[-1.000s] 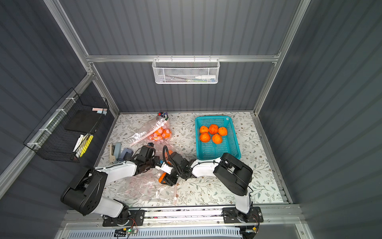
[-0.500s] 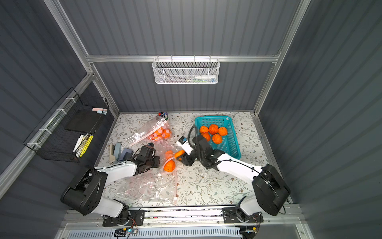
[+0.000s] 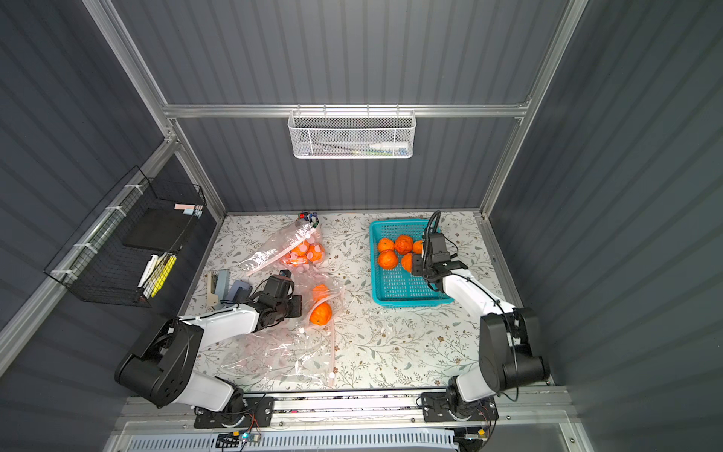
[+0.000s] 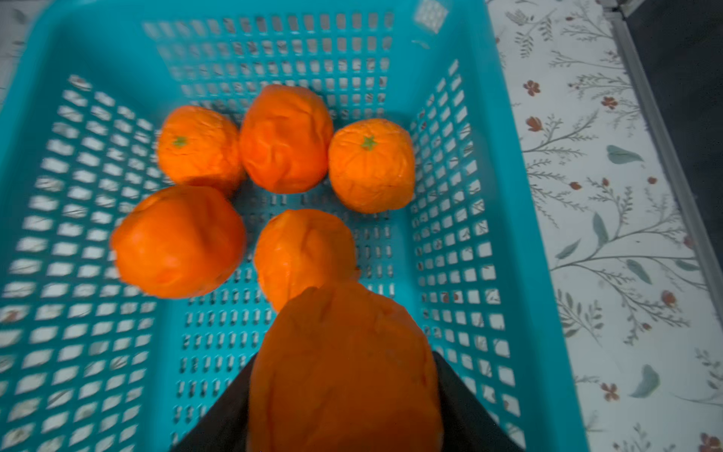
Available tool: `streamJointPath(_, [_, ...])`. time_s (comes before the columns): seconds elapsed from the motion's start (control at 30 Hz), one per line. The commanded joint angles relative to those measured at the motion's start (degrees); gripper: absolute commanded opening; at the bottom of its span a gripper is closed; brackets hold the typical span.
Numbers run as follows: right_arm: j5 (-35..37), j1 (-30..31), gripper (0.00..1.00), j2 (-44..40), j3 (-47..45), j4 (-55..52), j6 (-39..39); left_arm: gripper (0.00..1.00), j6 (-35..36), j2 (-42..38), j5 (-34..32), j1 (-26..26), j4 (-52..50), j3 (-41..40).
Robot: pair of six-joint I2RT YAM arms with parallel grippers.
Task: Open the zip-top bag and take out the orange
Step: Place the orange in the basket, then pick up the orange from the zipper food storage bag.
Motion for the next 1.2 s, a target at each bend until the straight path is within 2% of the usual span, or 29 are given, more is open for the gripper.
streamJointPath(0.0, [6.53,-0.62,0.61,4.95,4.72,-3.05,1.32,0.0,-0.43,0.21,-0.29,0.27,-2.9,-1.57])
streamJointPath(0.17, [8.12,-1.5,0.63,12.08,10.28,-5.44,0.98,0.0,-0.42,0.63,-0.21,0.27,-3.1,-1.35])
streamJointPath(0.3, [5.97,-2.48,0.65,14.9,13.36,-7.2,0.75,0.0,-0.42,0.93,-0.16,0.28,-3.1,-1.12])
streamJointPath(0.4, [4.26,-2.66,0.71,15.97,14.75,-7.95,0.37,0.0,-0.33,1.29,-0.12,0.27,-3.19,-0.97])
streamJointPath(0.57, [2.01,-3.28,0.81,16.24,15.25,-7.34,0.63,0.0,-0.33,1.41,-0.07,0.27,-3.28,-0.88])
streamJointPath(0.8, [-2.5,-3.73,0.78,12.26,13.19,-6.0,1.15,0.0,-0.24,1.85,0.17,0.31,-3.39,-0.64])
streamJointPath(0.97, [-11.6,-2.67,0.67,2.53,9.47,-7.88,1.71,0.0,-0.24,1.76,0.15,0.27,-3.36,-0.63])
streamJointPath(1.07, [-25.38,0.53,0.57,-5.78,2.23,-2.26,0.92,0.0,-0.26,1.63,0.06,0.27,-3.28,-0.74])
streamJointPath(1.1, [-31.0,2.43,0.51,-8.58,-0.76,0.66,1.03,0.0,-0.29,1.59,-0.02,0.27,-3.28,-0.73])
streamJointPath(1.17, [-37.43,8.05,0.45,-12.89,-6.4,6.84,0.0,0.0,-0.31,1.76,0.05,0.27,-3.43,-0.69])
